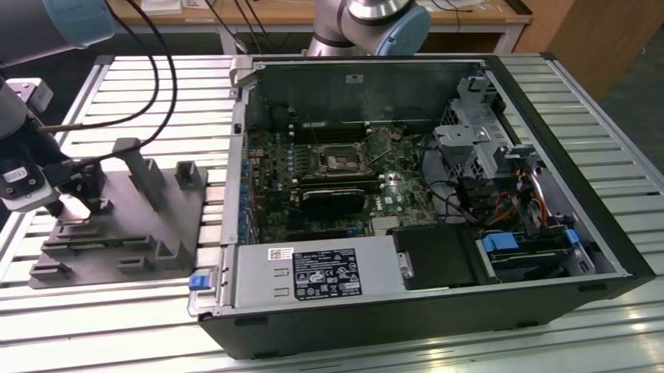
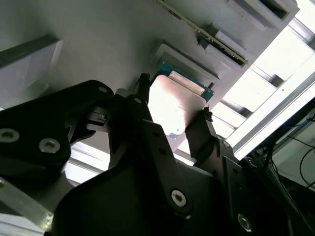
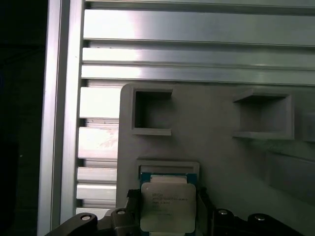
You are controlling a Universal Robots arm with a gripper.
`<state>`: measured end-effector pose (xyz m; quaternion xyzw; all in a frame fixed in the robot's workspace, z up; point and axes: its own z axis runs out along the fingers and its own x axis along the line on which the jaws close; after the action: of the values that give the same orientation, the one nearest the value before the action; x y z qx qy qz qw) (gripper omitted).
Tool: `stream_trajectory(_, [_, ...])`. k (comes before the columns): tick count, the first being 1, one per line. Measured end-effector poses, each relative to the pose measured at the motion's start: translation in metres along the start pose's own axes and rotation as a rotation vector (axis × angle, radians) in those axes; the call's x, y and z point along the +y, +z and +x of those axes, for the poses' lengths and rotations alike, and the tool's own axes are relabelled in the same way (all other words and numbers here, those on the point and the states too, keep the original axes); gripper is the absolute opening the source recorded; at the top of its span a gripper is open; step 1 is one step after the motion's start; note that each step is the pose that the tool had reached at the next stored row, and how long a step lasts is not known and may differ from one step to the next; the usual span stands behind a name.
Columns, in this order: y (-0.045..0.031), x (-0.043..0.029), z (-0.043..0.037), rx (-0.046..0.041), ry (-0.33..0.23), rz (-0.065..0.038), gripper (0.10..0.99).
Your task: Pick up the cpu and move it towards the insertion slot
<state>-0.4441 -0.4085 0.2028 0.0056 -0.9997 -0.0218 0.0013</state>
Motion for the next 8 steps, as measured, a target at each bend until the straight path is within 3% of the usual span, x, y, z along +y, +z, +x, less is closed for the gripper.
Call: stream_trajectory(8, [-0.0058,0.0002,0.0000,-0.0001,0.000,-0.002,0.545])
